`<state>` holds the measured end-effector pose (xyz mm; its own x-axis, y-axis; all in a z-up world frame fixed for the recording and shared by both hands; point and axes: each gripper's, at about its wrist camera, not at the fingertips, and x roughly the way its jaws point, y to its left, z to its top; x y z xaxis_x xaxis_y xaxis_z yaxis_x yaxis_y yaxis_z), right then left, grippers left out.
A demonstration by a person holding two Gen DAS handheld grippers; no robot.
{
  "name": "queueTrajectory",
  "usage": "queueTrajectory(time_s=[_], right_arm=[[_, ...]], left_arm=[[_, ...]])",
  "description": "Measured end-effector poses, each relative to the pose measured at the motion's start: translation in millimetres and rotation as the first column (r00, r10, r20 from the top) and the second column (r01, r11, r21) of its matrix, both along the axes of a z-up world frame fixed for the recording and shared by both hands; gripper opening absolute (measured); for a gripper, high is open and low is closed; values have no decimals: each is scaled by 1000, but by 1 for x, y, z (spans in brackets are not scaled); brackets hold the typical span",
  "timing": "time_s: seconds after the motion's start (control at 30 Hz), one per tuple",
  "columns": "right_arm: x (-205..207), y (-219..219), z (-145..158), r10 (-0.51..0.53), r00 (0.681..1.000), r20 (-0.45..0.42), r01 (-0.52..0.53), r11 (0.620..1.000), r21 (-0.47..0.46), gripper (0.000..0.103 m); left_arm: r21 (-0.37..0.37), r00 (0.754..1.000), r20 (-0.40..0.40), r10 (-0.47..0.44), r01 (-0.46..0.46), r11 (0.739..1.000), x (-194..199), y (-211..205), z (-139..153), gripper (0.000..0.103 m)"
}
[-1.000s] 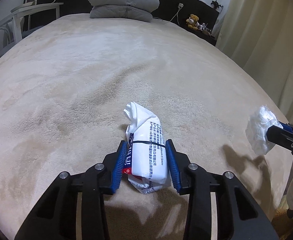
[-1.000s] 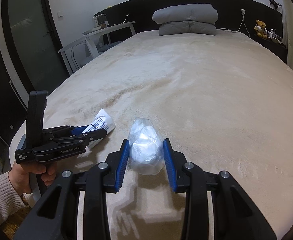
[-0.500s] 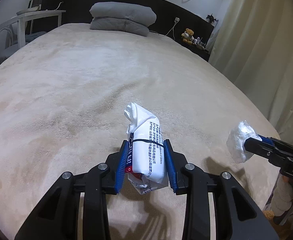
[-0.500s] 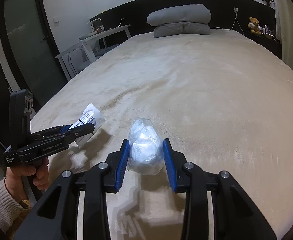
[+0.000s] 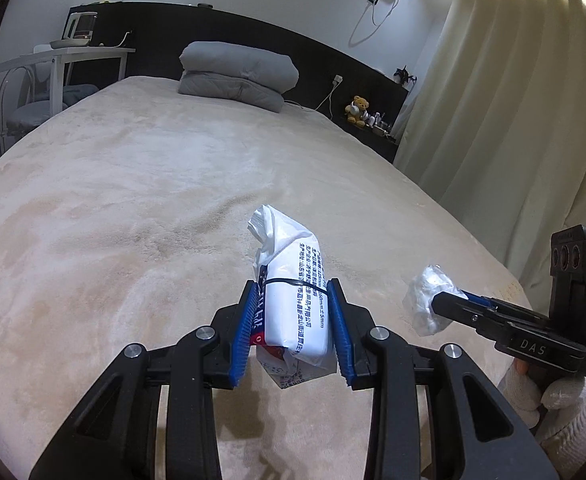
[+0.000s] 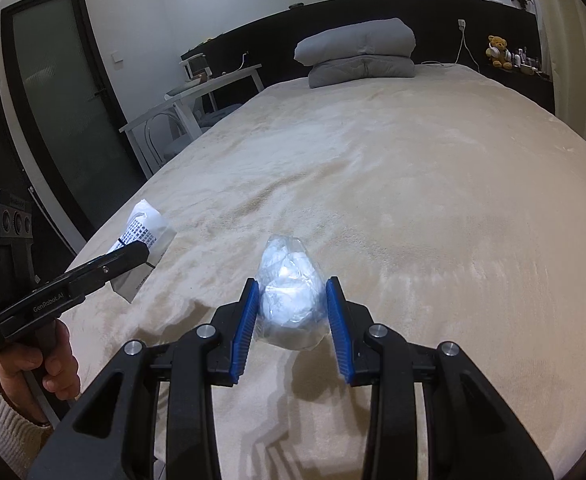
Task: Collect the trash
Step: 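Carry the white packet and small clear bag down to the floor bag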
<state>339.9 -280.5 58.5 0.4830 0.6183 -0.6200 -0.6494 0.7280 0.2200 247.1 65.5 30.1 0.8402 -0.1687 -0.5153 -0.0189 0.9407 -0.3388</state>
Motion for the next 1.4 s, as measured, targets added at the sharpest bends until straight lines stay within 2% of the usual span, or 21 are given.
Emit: queueTrajectory(time_s=[0.2,0.43,1.1,1.4], right_arm=[[-32,-15,2,-8,1000,17,8,1000,16,36],[-76,-30,-4,-7,999,32,6,1000,11,36],[-161,-79,-6,-32,999,44,30,998,51,36],[-196,-81,-15,10,1000,21,-11,999,35,36]], left_arm=[[-36,999,53,14,-12,999,-39,-8,8,34],[-60,997,73,17,-13,998,-83,-20,0,34],[-45,996,93,-5,9,999,-170,-58,-11,34],[-32,996,86,-19,22,999,-204,-73,-18,34]])
